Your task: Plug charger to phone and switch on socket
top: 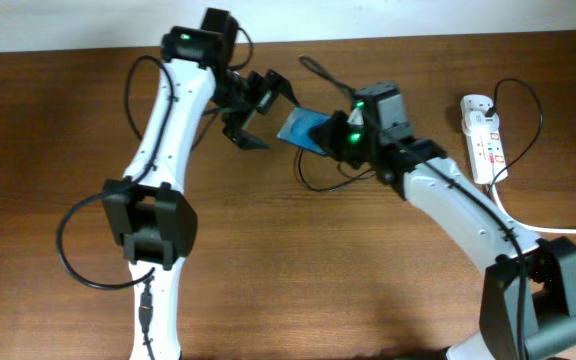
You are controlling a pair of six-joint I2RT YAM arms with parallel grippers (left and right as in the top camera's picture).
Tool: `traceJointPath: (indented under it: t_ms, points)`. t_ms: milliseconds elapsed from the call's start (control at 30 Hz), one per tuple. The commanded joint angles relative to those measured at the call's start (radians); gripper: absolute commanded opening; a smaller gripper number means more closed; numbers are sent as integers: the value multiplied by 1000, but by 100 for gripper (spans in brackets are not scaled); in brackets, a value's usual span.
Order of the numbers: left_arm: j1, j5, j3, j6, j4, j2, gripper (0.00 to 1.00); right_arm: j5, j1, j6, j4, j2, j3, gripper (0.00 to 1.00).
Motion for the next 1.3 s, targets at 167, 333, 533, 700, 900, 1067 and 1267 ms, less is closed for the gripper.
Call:
traceJointPath:
  t_ms: [167,333,533,700,900,1067,1267]
  points:
    - [88,260,18,546,80,-16,99,-175,-144,-121,-63,-220,9,4]
    - [90,323,18,621,80,-16,99,-195,-305,-191,-235,-480,-32,4]
    - [90,323,18,621,80,-16,99,-167,-328,161,137,-735,-496,4]
    - [89,323,18,620,81,-16,99,95,-209,588,805,-591,-754,4]
    - [80,324,18,620,91,-15,99,418,70,617,858,-274,-539,4]
    - [67,328,18,549,154,-15,99,425,104,610,854,-76,-320,4]
    - [67,397,10,431,306,-11,94,455,104,610,866,-55,-285,4]
